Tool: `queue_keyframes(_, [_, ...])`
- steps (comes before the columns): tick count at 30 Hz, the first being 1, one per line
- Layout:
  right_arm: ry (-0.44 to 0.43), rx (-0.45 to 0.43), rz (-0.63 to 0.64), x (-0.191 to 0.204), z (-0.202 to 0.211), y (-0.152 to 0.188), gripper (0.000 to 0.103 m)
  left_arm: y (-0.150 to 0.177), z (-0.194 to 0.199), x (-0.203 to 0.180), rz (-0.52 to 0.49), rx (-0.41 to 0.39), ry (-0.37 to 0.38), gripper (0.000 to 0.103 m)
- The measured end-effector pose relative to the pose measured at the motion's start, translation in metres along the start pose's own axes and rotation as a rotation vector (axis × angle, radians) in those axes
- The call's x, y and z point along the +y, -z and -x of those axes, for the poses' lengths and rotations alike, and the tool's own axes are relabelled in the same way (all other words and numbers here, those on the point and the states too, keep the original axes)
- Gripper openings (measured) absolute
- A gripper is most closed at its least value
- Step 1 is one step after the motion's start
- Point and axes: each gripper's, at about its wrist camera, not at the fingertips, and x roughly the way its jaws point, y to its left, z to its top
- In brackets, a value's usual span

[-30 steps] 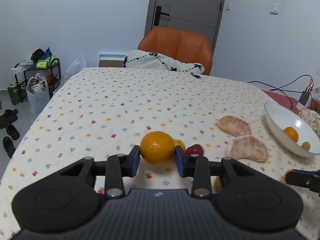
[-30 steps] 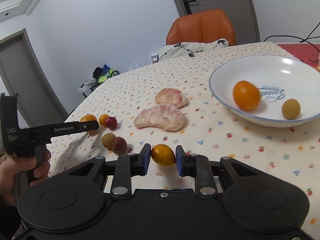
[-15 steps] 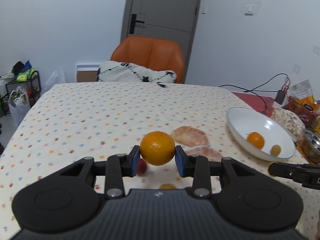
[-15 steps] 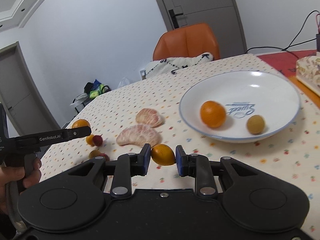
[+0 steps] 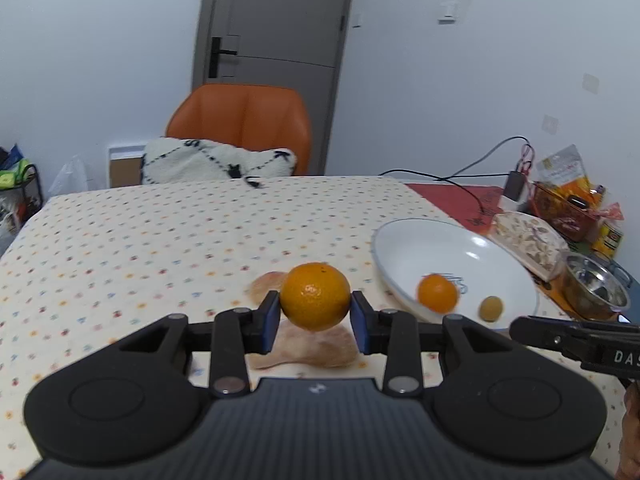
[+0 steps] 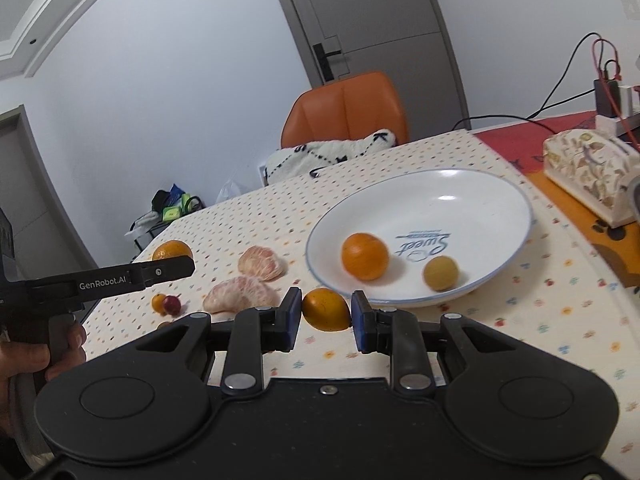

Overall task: Organize fruits
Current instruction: 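Carry both fruits over the white bowl and open both grippers to release them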

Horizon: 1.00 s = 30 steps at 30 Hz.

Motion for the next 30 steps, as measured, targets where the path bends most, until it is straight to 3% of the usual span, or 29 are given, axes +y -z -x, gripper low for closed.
queue_keyframes(16, [0.038,-0.063,-0.024,-0.030,0.014,-0.015,0.025,-0.014,-0.023,-0.056,-0.087,-0.003,0.090,0.036])
queue_keyframes(30, [0.083,-0.088,-0.051,-0.056,0.015,-0.022,0.025,-0.011,-0.054,-0.094,-0.135,0.046,0.150,0.036])
